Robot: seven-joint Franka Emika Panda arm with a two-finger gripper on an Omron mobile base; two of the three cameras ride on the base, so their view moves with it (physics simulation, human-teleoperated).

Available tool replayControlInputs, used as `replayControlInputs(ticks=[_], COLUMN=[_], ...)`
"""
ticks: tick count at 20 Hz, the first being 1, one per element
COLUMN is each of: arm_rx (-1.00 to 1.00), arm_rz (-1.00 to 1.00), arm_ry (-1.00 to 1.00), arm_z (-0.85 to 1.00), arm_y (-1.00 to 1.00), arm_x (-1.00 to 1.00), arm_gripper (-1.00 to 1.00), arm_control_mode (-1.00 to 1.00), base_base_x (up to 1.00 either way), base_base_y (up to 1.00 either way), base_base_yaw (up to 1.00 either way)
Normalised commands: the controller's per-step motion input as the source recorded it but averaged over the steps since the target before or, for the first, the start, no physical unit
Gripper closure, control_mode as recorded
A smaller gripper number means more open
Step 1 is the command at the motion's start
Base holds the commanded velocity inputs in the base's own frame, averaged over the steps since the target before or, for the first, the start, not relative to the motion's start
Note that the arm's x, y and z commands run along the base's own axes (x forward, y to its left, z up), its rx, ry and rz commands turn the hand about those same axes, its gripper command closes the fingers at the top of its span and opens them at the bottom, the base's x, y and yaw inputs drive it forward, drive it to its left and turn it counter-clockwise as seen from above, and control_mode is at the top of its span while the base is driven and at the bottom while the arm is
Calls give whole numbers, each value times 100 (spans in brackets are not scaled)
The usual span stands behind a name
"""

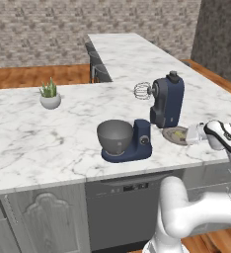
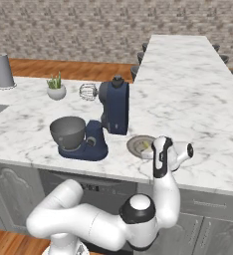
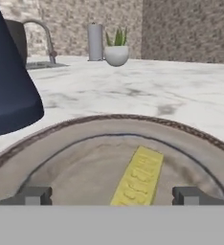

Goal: Add butter and sugar cubes to the stand mixer bowl and then turn on the stand mixer to begin making frosting.

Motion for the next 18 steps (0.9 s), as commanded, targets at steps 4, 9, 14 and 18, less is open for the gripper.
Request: replayControlInputs(ticks=[4,9,14,18], arm_rx=[0,0,-2,-15], arm_rz=[0,0,0,0], arm_ry=[-5,0,0,0], arm_z=[0,-17,-37,-58], arm_y=[-5,-19,-23,0], arm_x=[31,18,0,-29], arm_gripper=[-100,-100,-100,100], arm_control_mode=[-100,-100,-100,-100], base_base_x=[0,0,0,0], base_base_y=[0,0,0,0], base_base_yaw=[0,0,0,0])
